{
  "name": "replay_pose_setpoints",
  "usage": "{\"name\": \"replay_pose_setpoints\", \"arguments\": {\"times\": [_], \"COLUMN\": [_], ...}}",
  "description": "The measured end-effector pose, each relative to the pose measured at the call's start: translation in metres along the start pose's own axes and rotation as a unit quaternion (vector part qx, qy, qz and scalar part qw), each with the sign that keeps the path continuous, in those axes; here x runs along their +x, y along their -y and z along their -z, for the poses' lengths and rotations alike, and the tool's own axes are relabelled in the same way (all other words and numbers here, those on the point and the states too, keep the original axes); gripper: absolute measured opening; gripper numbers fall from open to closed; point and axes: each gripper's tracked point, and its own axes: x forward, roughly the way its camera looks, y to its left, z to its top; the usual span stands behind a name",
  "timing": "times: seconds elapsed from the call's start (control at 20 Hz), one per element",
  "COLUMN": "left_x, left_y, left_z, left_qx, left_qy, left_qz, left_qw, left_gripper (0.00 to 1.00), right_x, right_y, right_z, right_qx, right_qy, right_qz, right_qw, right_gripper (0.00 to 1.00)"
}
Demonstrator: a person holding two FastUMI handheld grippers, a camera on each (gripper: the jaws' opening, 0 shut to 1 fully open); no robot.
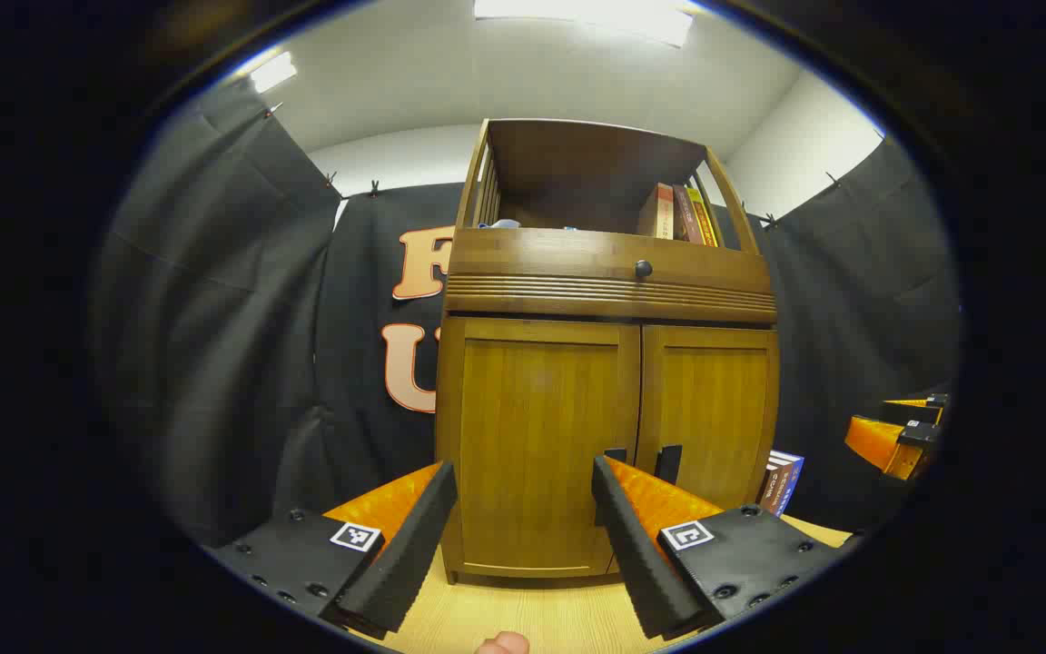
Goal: Open the right door of the double-door shoe cabinet with the right hand, and open the left door with the left hand.
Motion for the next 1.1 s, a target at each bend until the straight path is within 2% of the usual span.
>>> {"name": "replay_pose_setpoints", "arguments": {"times": [0.6,0.65,0.8,1.1], "left_x": [-0.0043,-0.0034,-0.0047,-0.0068], "left_y": [-0.0038,-0.0045,-0.0041,-0.0043], "left_z": [-0.0011,-0.0021,-0.0019,-0.0014], "left_qx": [0.004,0.004,0.004,0.004], "left_qy": [0.000,0.001,0.003,0.002], "left_qz": [-0.005,-0.005,-0.006,-0.007], "left_qw": [1.000,1.000,1.000,1.000], "left_gripper": [0.98,0.94,0.98,0.96], "right_x": [-0.0035,-0.0043,-0.0059,-0.0072], "right_y": [-0.0017,-0.0013,-0.0020,-0.0020], "right_z": [-0.0021,-0.0017,-0.0020,-0.0009], "right_qx": [0.000,0.000,0.001,0.002], "right_qy": [0.003,0.003,0.003,0.003], "right_qz": [-0.001,0.000,0.000,0.000], "right_qw": [1.000,1.000,1.000,1.000], "right_gripper": [0.94,0.94,0.94,0.94]}}
